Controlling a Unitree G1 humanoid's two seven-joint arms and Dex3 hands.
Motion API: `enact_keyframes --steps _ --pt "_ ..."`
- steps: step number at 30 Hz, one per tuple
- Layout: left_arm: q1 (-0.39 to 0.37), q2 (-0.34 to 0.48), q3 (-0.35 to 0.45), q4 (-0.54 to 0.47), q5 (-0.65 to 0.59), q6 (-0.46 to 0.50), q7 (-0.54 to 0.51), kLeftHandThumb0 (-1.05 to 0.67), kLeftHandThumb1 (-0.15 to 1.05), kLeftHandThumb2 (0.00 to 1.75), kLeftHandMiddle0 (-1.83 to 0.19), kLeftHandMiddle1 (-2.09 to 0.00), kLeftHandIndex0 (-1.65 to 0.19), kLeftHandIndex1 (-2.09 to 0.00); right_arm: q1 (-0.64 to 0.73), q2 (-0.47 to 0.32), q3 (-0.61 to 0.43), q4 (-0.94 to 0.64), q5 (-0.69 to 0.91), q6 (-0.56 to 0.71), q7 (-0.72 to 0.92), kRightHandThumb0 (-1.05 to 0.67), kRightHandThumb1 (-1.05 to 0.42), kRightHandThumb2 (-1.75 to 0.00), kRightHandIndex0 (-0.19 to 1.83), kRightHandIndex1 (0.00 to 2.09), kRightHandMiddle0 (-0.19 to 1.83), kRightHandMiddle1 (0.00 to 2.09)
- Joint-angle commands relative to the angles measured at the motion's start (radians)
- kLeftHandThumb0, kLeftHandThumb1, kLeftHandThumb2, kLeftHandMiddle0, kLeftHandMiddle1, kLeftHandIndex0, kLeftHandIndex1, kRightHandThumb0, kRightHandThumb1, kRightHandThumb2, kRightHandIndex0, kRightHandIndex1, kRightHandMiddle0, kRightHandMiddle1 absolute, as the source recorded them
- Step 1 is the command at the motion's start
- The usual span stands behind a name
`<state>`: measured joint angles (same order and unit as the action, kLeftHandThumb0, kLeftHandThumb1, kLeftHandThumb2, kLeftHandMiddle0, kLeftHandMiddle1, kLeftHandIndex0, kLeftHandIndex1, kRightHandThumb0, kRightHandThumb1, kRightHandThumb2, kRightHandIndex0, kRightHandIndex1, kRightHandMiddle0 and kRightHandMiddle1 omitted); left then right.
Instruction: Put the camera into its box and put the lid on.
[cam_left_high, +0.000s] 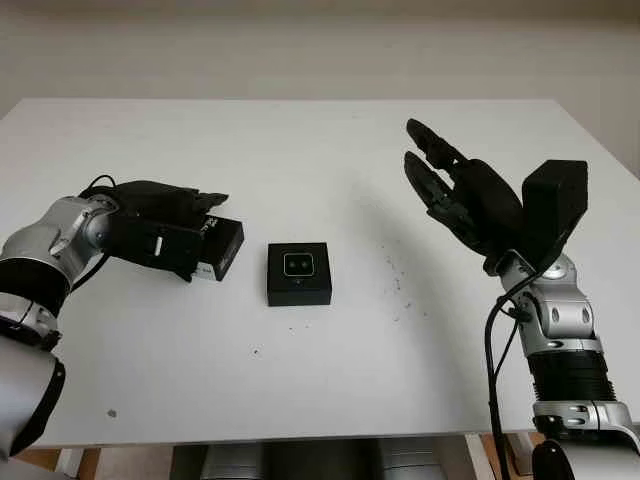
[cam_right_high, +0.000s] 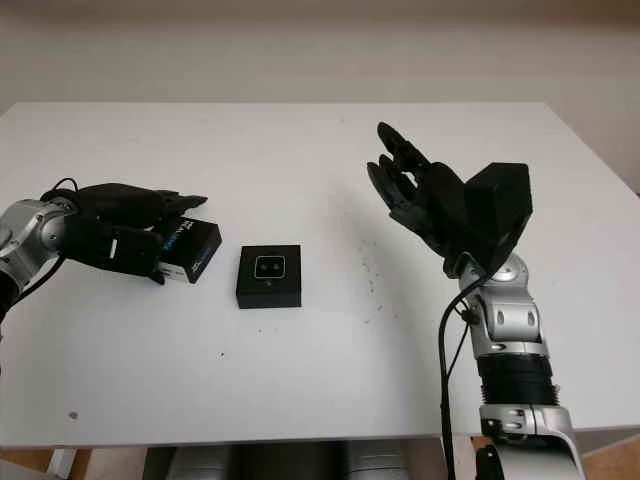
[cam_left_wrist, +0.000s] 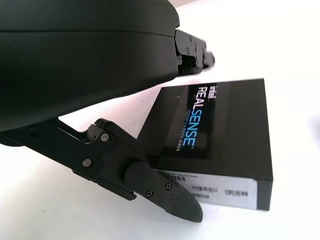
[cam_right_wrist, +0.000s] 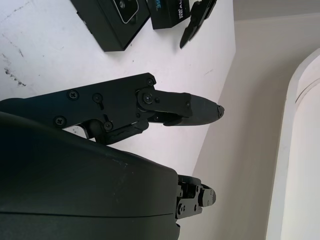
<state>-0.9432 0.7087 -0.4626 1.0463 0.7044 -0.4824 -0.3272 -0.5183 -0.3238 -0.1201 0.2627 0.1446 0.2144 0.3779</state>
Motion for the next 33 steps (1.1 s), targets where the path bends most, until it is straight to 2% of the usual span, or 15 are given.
enact_keyframes --steps 1,3,4,6,9,13,15,16,17,21,25,27,29,33 --pt "0.019 -0.022 0.006 0.021 -0.019 -0.018 0.011 -0.44 0.89 0.08 -0.41 -0.21 -0.35 -0.24 0.0 -0.006 0.006 -0.02 -0.003 -0.001 -0.003 -0.56 -1.05 -0.43 0.01 0.07 0.06 0.1" --pt "0.02 -0.019 0.005 0.029 -0.026 -0.031 0.012 -0.42 0.96 0.07 -0.51 -0.29 -0.43 -0.33 -0.001 -0.004 0.007 -0.019 -0.007 0.002 -0.007 -0.56 -1.05 -0.42 0.01 0.08 0.06 0.1" --pt "0.021 -0.018 0.005 0.031 -0.028 -0.031 0.013 -0.38 1.01 0.06 -0.5 -0.51 -0.43 -0.53 -0.003 -0.004 0.008 -0.017 -0.009 -0.001 -0.007 -0.57 -1.05 -0.41 0.02 0.08 0.07 0.1" --pt "0.023 -0.018 0.007 0.033 -0.032 -0.023 0.011 -0.35 1.04 0.08 -0.39 -0.93 -0.36 -0.87 -0.004 -0.003 0.01 -0.013 -0.011 -0.004 -0.007 -0.58 -1.05 -0.4 0.02 0.08 0.09 0.11" --pt "0.033 -0.015 0.013 0.028 -0.046 -0.018 0.012 -0.34 1.05 0.16 -0.35 -1.13 -0.31 -0.98 -0.006 -0.004 0.014 -0.012 -0.015 -0.002 -0.012 -0.56 -1.05 -0.38 0.03 0.08 0.09 0.11" --pt "0.045 -0.009 0.027 0.017 -0.073 -0.023 0.001 -0.39 1.05 0.29 -0.29 -1.33 -0.26 -1.04 -0.009 -0.009 0.029 -0.011 -0.046 0.004 -0.034 -0.51 -1.05 -0.37 0.05 0.08 0.09 0.1" --pt "0.054 -0.009 0.043 0.006 -0.096 -0.019 -0.012 -0.4 1.05 0.34 -0.24 -1.45 -0.22 -1.18 -0.012 -0.008 0.031 -0.009 -0.052 0.013 -0.037 -0.5 -1.05 -0.35 0.06 0.08 0.09 0.09" --pt "0.057 -0.008 0.05 0.003 -0.105 -0.018 -0.016 -0.41 1.05 0.36 -0.21 -1.63 -0.17 -1.41 -0.013 -0.008 0.032 -0.006 -0.053 0.011 -0.035 -0.48 -1.05 -0.36 0.05 0.07 0.07 0.08" --pt "0.062 -0.008 0.056 -0.002 -0.114 -0.016 -0.017 -0.41 1.05 0.36 -0.19 -1.7 -0.14 -1.51 -0.013 -0.008 0.033 -0.004 -0.054 0.009 -0.034 -0.47 -1.05 -0.36 0.04 0.07 0.07 0.07" --pt "0.077 -0.014 0.094 -0.016 -0.162 0.009 -0.023 -0.4 1.05 0.38 -0.19 -1.88 -0.11 -1.79 -0.014 -0.009 0.039 -0.008 -0.057 0.015 -0.03 -0.5 -1.05 -0.34 0.04 0.07 0.07 0.07" --pt "0.11 -0.022 0.157 -0.07 -0.247 0.077 -0.048 -0.37 1.05 0.38 -0.17 -1.8 -0.1 -1.76 -0.009 -0.007 0.037 -0.003 -0.054 0.0 -0.026 -0.49 -1.05 -0.32 0.04 0.06 0.11 0.08" --pt "0.127 -0.025 0.185 -0.101 -0.287 0.108 -0.067 -0.34 1.05 0.38 -0.13 -1.86 -0.07 -1.84 -0.007 -0.008 0.038 -0.004 -0.055 0.001 -0.025 -0.5 -1.05 -0.31 0.03 0.06 0.1 0.08" --pt "0.141 -0.026 0.21 -0.126 -0.325 0.131 -0.087 -0.34 1.05 0.4 -0.11 -2.02 -0.05 -2.02 -0.006 -0.008 0.042 -0.007 -0.062 0.008 -0.03 -0.51 -1.05 -0.3 0.04 0.06 0.11 0.08" --pt "0.163 -0.016 0.237 -0.229 -0.36 0.236 -0.143 -0.36 1.05 0.41 -0.2 -2.09 -0.1 -2.09 -0.002 -0.008 0.05 -0.013 -0.073 0.009 -0.027 -0.53 -1.05 -0.29 0.04 0.06 0.1 0.07"
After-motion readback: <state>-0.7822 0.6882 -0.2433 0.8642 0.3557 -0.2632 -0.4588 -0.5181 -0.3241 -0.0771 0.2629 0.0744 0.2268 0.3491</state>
